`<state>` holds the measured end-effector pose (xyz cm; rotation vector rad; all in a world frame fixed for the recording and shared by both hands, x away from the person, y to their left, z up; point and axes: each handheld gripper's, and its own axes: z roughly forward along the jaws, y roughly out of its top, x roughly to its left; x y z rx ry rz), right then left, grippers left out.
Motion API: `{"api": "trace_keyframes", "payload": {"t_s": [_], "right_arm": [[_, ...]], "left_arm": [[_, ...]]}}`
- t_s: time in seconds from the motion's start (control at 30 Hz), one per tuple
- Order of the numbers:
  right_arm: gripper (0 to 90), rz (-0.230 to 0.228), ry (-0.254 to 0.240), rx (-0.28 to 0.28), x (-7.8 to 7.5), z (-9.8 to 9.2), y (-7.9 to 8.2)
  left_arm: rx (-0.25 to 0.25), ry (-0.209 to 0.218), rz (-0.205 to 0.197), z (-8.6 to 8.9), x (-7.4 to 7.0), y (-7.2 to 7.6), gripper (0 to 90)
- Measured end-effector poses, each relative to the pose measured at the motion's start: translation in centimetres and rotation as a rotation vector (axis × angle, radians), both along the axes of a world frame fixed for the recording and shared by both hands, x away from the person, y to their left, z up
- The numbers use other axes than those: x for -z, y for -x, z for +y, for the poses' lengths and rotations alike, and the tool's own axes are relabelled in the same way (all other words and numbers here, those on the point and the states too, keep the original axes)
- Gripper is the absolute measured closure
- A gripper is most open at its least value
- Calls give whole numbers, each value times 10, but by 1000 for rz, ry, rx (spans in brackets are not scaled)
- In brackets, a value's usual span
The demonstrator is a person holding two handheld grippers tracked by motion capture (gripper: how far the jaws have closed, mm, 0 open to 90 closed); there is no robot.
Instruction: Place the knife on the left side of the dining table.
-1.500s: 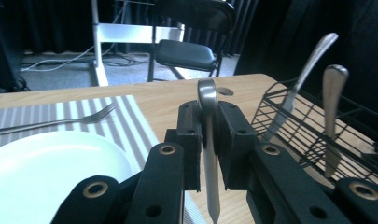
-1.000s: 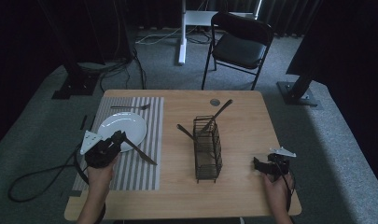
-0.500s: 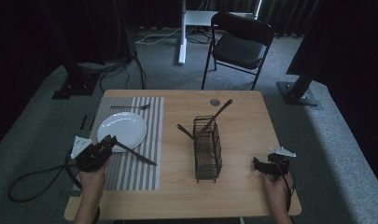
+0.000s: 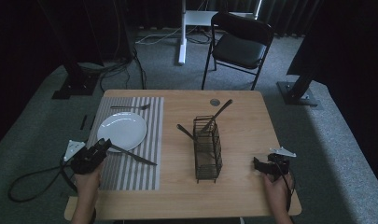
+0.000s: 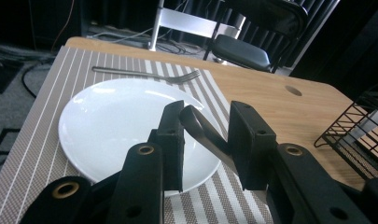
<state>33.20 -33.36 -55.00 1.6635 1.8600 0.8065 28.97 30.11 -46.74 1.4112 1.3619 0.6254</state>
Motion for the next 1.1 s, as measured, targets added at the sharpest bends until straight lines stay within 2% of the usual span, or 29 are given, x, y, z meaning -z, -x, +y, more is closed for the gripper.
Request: {"api": "trace_keyframes", "payload": {"t_s": [0.23, 0.53, 0.8, 1.03, 1.1], "right_arm": [[118, 0, 0, 0, 0, 0, 0], [118, 0, 0, 0, 0, 0, 0], [118, 0, 0, 0, 0, 0, 0], [118, 0, 0, 0, 0, 0, 0], [118, 0, 0, 0, 0, 0, 0]], "left_arm": [[5, 26, 25, 11, 10, -1, 657], [-15, 63, 57, 22, 26, -3, 634], [-22, 64, 70, 29, 36, -3, 614], [-43, 26, 91, 33, 42, -3, 607], [-34, 44, 93, 37, 44, -3, 607]]}}
